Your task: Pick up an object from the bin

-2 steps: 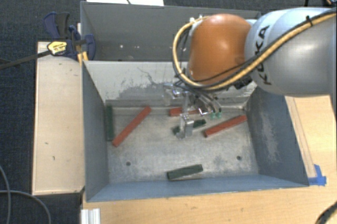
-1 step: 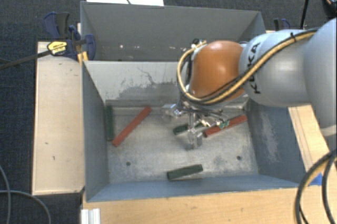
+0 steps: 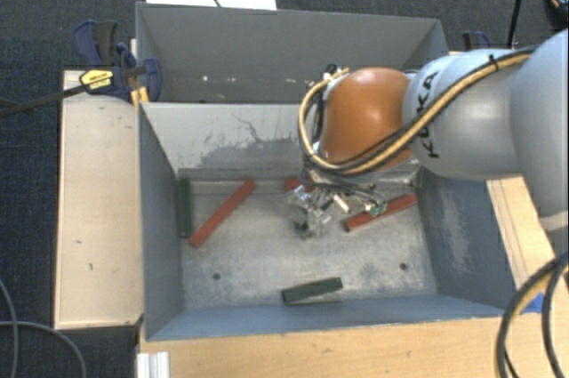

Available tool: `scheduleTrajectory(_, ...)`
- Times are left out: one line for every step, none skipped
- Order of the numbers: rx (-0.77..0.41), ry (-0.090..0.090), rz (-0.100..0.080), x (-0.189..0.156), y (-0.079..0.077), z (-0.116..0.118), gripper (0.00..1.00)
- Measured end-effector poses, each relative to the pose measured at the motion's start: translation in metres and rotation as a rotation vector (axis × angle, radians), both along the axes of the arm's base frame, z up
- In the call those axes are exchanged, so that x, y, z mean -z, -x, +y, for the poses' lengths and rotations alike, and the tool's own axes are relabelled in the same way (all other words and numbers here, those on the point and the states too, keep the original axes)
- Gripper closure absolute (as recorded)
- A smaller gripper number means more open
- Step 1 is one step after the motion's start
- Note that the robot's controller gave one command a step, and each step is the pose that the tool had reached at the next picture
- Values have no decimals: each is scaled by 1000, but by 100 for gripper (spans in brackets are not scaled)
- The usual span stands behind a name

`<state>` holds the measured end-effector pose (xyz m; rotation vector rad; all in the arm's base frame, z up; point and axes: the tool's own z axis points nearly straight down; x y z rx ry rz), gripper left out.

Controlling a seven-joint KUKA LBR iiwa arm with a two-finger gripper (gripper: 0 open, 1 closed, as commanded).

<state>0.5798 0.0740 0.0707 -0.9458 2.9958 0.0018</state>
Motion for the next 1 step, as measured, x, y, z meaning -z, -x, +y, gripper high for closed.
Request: scheduleTrajectory(-26, -1, -11, -143, 17, 7, 100)
